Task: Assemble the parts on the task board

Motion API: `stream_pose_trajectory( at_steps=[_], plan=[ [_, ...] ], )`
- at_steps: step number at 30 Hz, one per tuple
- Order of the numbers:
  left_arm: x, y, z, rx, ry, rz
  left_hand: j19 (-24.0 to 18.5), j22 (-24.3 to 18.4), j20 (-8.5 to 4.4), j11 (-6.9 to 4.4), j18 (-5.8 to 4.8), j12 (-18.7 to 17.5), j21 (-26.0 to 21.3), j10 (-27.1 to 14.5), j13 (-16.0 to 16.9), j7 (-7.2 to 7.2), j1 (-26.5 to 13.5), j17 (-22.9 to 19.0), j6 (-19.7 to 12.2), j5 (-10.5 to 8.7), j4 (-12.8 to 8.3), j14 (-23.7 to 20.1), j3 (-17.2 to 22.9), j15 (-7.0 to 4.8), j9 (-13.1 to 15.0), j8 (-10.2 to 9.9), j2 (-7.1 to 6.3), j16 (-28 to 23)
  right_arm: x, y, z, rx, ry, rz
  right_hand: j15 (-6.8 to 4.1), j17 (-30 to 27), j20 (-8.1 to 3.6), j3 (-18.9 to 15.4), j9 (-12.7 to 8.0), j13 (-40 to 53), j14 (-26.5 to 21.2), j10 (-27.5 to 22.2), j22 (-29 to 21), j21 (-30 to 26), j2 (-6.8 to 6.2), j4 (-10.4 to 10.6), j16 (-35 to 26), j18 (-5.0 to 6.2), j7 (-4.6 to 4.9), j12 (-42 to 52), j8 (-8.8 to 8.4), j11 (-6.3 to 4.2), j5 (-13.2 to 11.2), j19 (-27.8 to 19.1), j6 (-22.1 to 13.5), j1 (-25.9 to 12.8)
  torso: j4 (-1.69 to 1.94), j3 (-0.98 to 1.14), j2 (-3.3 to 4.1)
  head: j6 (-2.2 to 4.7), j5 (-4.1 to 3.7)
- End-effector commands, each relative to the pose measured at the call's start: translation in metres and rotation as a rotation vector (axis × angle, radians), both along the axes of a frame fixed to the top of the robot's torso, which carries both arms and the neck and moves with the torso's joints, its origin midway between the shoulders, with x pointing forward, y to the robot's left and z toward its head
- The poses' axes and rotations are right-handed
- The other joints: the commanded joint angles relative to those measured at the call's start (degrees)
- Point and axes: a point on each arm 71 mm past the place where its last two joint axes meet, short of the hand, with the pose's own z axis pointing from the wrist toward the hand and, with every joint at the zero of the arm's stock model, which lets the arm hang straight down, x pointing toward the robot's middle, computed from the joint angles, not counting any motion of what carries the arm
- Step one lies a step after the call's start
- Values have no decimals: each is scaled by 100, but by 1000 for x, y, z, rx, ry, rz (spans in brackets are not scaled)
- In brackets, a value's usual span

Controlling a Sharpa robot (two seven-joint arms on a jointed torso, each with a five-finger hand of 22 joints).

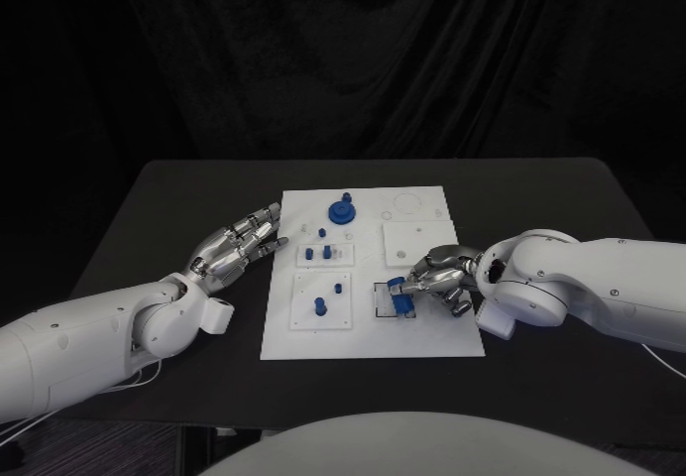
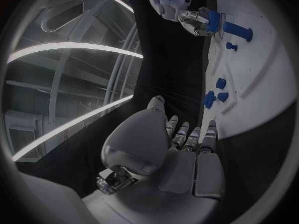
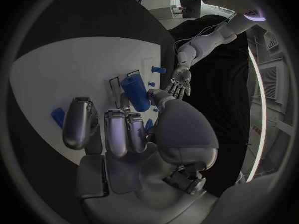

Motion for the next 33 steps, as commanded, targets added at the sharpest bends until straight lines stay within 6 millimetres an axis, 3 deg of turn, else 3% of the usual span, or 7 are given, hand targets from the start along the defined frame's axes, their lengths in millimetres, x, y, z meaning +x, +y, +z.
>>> stream_pose_trajectory(
  at_steps=[1,10,13,24,33],
  plan=[
    [0,-1,2,-31,-28,-2,-7,-8,23,-1,100,-31,-3,-11,-7,43,61,-3,-10,28,-21,-7,4,24,-1,-1,-15,-10,-2,0,-3,-20,35,11,46,205,33,153,-18,1509,326,598,944,-31,37,-148,-32,55,-11,15,-18,59,-81,-9,-44,-25,-3,1,1,-1,13],
    [-1,-2,1,-31,-26,-3,-7,-8,23,-1,100,-31,-3,-11,-7,43,61,-3,-10,28,-21,-7,4,24,-1,-1,-15,-10,-1,1,-4,-25,41,17,70,175,59,-6,-105,1509,315,598,928,-90,64,82,-43,66,13,15,-28,84,-328,-27,-72,-220,-2,1,-3,-1,39],
    [-1,-1,1,-31,-24,-3,-7,-9,26,-7,99,-33,-4,-13,-8,43,62,-3,-14,29,-23,-6,6,39,-2,-2,-13,-9,-1,2,-5,-26,44,20,76,170,67,-117,-149,1509,313,598,926,-103,80,193,-44,69,18,15,-30,90,-563,-30,-95,-288,1,-3,-3,-1,47],
    [-2,-1,-1,-30,-20,-3,-8,-12,29,-10,97,-33,-4,-15,-7,42,63,-2,-17,29,-24,-4,7,51,-2,-2,-12,-7,-2,2,-6,-32,55,30,75,159,70,-421,-277,1509,310,598,924,-127,139,551,-44,73,11,15,-10,87,-1053,-28,-130,-478,3,-2,-1,-1,62],
    [-2,-1,-2,-29,-18,-3,-8,-14,31,-12,96,-36,-4,-16,-8,42,64,-1,-18,29,-26,-2,8,61,-2,-2,-12,-5,-3,3,-6,-46,58,51,73,149,67,-627,-366,1509,307,598,921,-152,78,597,-46,76,8,15,23,83,-1482,-31,-157,-404,-5,2,-1,-1,67]
  ],
)
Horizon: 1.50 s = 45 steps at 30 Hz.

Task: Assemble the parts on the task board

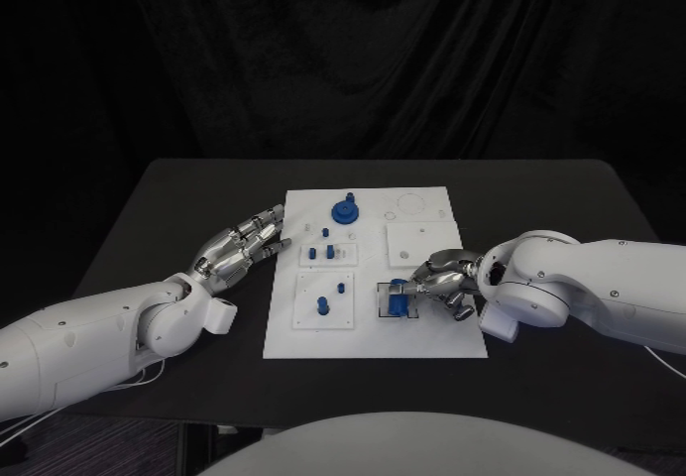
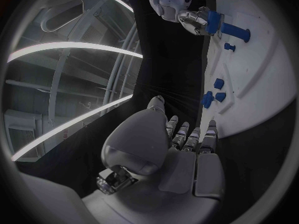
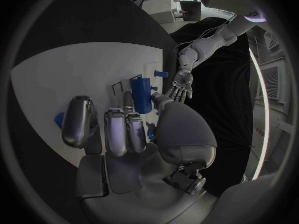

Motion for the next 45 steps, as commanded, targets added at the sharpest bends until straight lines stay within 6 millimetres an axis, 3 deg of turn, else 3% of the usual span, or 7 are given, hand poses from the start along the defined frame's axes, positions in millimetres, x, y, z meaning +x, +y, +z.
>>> stream_pose_trajectory(
  at_steps=[1,12,23,28,31,39,45],
  plan=[
    [-1,-1,2,-30,-25,-3,-8,-7,31,-12,95,-37,-4,-17,-8,41,65,-2,-18,29,-27,18,8,41,-2,-2,-12,-5,-3,0,-3,-27,20,26,35,146,41,-74,-28,1506,311,597,921,-30,-41,1,-26,78,-3,15,35,44,-131,-5,-47,39,-5,5,0,-1,3],
    [-1,-1,1,-28,-26,1,-8,-8,37,-17,92,-32,-4,-17,-7,42,66,0,-16,31,-30,21,9,57,-1,-2,-13,-1,-2,-1,-2,-27,2,27,26,226,33,-215,-87,1506,340,597,943,34,-12,48,16,64,-13,15,80,36,-418,31,-39,74,-3,8,-2,-1,12],
    [-1,-1,1,-28,-24,0,-8,-10,38,-17,91,-37,-4,-18,-7,42,66,-1,-17,31,-31,19,9,59,-1,-2,-13,-3,-1,0,0,-2,-19,32,9,258,19,-553,-151,1506,350,597,952,54,7,262,35,59,-39,15,214,13,-1058,46,-12,-12,-3,3,-3,-1,42],
    [-1,0,1,-28,-24,0,-8,-10,38,-17,91,-37,-4,-18,-7,42,66,-1,-17,31,-31,19,9,59,-1,-2,-13,-3,-1,0,1,11,-35,33,3,264,12,-685,-150,1506,351,597,954,55,-2,341,38,59,-50,15,277,4,-1073,47,-2,-61,0,5,1,-1,55],
    [-1,0,1,-28,-24,1,-8,-10,38,-17,91,-37,-4,-18,-7,42,66,-1,-17,31,-31,19,9,59,-1,-2,-13,-3,-1,1,5,45,-88,41,-14,284,0,-744,-128,1506,357,597,960,73,28,321,48,55,-73,15,378,-15,-997,56,34,30,5,2,-3,-1,73],
    [-2,2,1,-27,-25,4,-6,-8,46,-20,87,-36,-3,-19,-7,44,65,0,-20,32,-33,21,10,72,-1,-2,-13,-1,-2,5,31,127,-465,138,-48,529,-41,-548,-70,1506,417,597,1056,388,114,-418,164,-14,-101,15,644,-49,-25,180,-11,1181,-2,2,-4,-1,122],
    [-2,2,1,-27,-25,5,-6,-8,46,-20,87,-36,-3,-19,-7,44,65,0,-20,32,-33,21,10,72,-1,-2,-13,-1,-10,8,47,119,-691,238,-12,581,-20,-560,-132,1506,425,597,1073,454,64,-636,192,-30,-45,15,624,-3,193,199,-194,1556,-4,8,0,-1,125]
  ],
)
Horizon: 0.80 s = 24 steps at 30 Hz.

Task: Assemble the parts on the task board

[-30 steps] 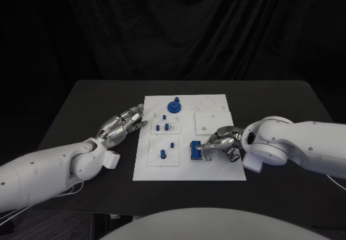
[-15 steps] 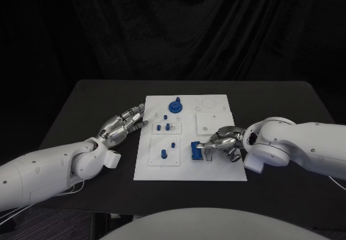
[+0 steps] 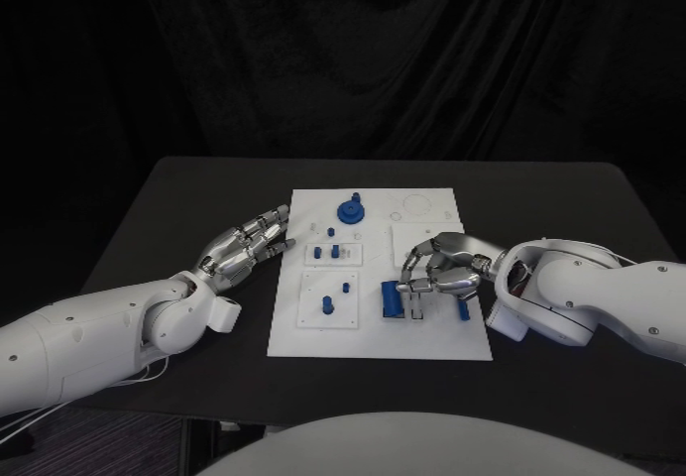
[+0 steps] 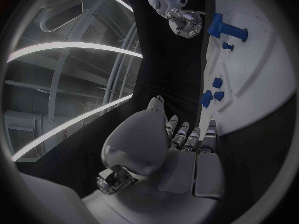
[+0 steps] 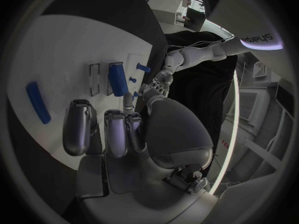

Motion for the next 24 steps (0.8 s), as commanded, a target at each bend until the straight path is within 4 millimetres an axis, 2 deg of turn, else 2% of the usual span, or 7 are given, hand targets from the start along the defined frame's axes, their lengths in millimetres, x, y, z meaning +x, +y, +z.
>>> stream_pose_trajectory(
  at_steps=[1,5,8,10,12,16,24],
  plan=[
    [-1,-1,3,-30,-29,0,-6,-8,46,-20,87,-36,-3,-19,-7,24,65,0,1,32,-33,1,10,52,-1,-2,-13,0,-2,6,17,11,-286,94,-6,584,27,-5,-20,1509,425,597,1075,-10,-8,-52,17,-30,20,15,-5,5,25,118,-91,105,-3,8,4,-1,6],
    [-1,-1,2,-30,-29,0,-6,-7,50,-20,86,-37,-3,-20,-7,25,66,1,5,34,-36,3,11,57,0,-1,-13,2,-5,5,19,-24,-377,129,42,522,67,-58,-4,1509,408,597,1055,-71,-31,-137,-8,-17,79,15,65,58,71,85,-298,275,-1,9,3,-1,5],
    [-1,-1,2,-30,-28,0,-6,-7,50,-20,86,-37,-3,-20,-7,25,66,1,5,34,-36,3,11,57,0,-1,-13,2,-8,4,17,-59,-428,148,75,437,116,-182,147,1509,379,597,1027,-162,-31,-145,-46,2,128,15,348,99,38,35,-684,366,-2,4,-2,-1,13],
    [-1,-1,3,-29,-28,1,-6,-7,50,-20,86,-37,-3,-20,-7,25,66,1,5,34,-36,3,11,57,0,-1,-13,2,-10,3,15,-90,-470,164,80,362,134,-281,320,1509,350,597,998,-262,-32,-134,-81,25,134,15,601,135,-23,-19,-1313,444,-5,3,-3,-1,27],
    [-1,0,3,-29,-28,2,-6,-7,50,-20,86,-37,-3,-20,-7,25,66,1,5,34,-36,3,11,57,0,-1,-13,2,-13,3,12,-117,-504,178,92,339,133,-338,393,1509,340,597,992,-285,-49,-123,-91,32,159,15,741,103,-29,-32,-1594,484,0,3,0,-1,27],
    [-1,0,3,-29,-28,2,-5,-8,51,-20,85,-36,-3,-20,-7,25,66,1,4,34,-37,3,11,58,0,-1,-14,3,-17,3,5,-162,-549,201,68,335,116,-414,334,1509,335,597,993,-286,-80,-106,-92,32,180,15,760,73,-36,-38,-2103,571,-3,2,-2,-1,22],
    [-2,1,3,-30,-28,2,-5,-9,54,-20,85,-33,-3,-19,-6,25,67,1,3,35,-39,4,11,61,0,0,-15,3,-23,4,-16,-280,-538,214,54,456,97,-642,88,1509,379,597,1035,-140,-131,131,-36,0,186,15,784,68,-350,34,-2375,418,4,-1,2,-1,20]
  ],
)
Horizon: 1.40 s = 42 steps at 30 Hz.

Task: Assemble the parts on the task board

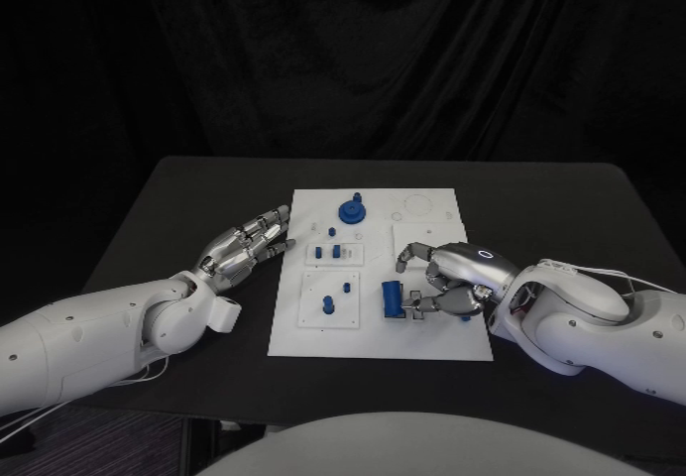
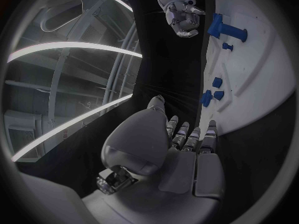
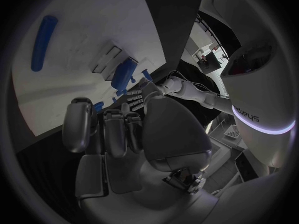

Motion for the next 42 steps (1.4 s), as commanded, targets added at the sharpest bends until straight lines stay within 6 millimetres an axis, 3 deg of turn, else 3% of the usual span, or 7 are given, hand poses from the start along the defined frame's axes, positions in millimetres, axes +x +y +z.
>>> stream_pose_trajectory(
  at_steps=[1,8,9,15,24,28,42],
  plan=[
    [-1,-1,3,-30,-30,1,-5,-5,54,-20,85,-33,-3,-19,-7,25,44,1,3,35,-23,-16,-5,41,0,0,8,3,-1,-1,-6,-91,-62,-21,8,456,-6,-60,-63,1510,377,606,1033,24,-28,55,27,2,19,15,20,-24,-53,54,-37,-107,0,-2,7,-1,-2],
    [-1,-1,2,-30,-30,1,-4,-7,58,-19,85,-33,-2,-21,-6,41,47,-4,10,43,-31,-28,-3,26,1,2,5,-9,-4,2,-19,-138,-67,-49,103,468,59,-229,-307,1510,387,606,1032,29,-34,330,34,-3,84,15,-18,97,-282,65,-136,-348,2,-1,5,-1,-11],
    [-1,-1,2,-30,-30,1,-3,-12,55,-44,90,-30,-2,-22,-6,113,46,-4,16,46,-40,-30,0,8,3,5,7,-8,-4,3,-20,-142,-75,-50,109,463,66,-240,-325,1510,386,606,1030,23,-41,347,32,-2,90,15,-19,104,-287,63,-138,-360,-1,1,7,-1,-4],
    [-1,-1,2,-30,-27,-1,-2,-21,55,-107,94,-32,-1,-24,-6,238,46,-4,61,46,-54,-30,7,4,9,15,12,-7,-6,5,-25,-160,-105,-61,123,436,80,-262,-374,1510,381,606,1020,-8,-62,381,21,6,103,15,-23,121,-318,52,-145,-376,-1,4,11,-1,-15],
    [-1,-1,1,-30,-24,-2,-2,-23,56,-125,95,-29,-1,-23,-6,278,46,-4,75,47,-59,-30,9,5,11,18,14,-7,-7,8,-25,-152,-167,-69,152,347,111,-260,-495,1510,357,606,983,-125,1,471,-19,32,132,15,-36,152,-252,5,-158,-396,-14,7,5,-1,7],
    [-1,-1,1,-30,-23,-3,-2,-25,57,-135,95,-29,-1,-23,-6,301,46,-4,80,47,-62,-30,11,7,12,19,15,-6,-7,9,-24,-147,-189,-62,161,330,123,-258,-546,1510,351,606,975,-152,25,495,-27,39,140,15,-25,160,-191,-7,-147,-388,0,5,1,-1,-2],
    [-1,-1,0,-30,-19,-6,0,-25,61,-146,95,-28,0,-23,-6,334,48,-2,85,48,-69,-27,14,15,12,20,17,-2,-11,15,-26,-152,-186,-28,157,264,134,-288,-723,1510,328,606,956,-218,8,543,-57,55,157,15,-62,146,-36,-38,-212,-373,-1,1,-1,-1,6]
  ],
)
